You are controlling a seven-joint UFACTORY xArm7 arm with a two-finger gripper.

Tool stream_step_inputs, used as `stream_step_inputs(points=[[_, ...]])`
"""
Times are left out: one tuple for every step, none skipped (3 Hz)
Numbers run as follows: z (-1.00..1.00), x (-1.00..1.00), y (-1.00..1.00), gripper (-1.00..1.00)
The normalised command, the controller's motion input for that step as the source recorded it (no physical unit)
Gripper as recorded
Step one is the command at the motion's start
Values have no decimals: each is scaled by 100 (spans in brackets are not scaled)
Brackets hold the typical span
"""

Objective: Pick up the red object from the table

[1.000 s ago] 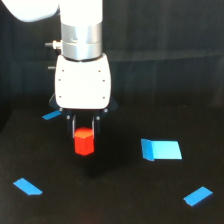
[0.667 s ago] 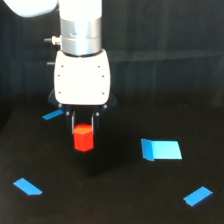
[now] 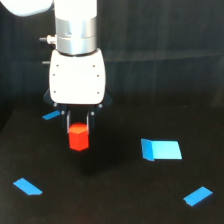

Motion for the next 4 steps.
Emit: stream_step_inputs(points=[[-16,-19,8,-100],[-18,-24,1,-96],[-5,-12,6,-100],[7,-19,-5,-100]])
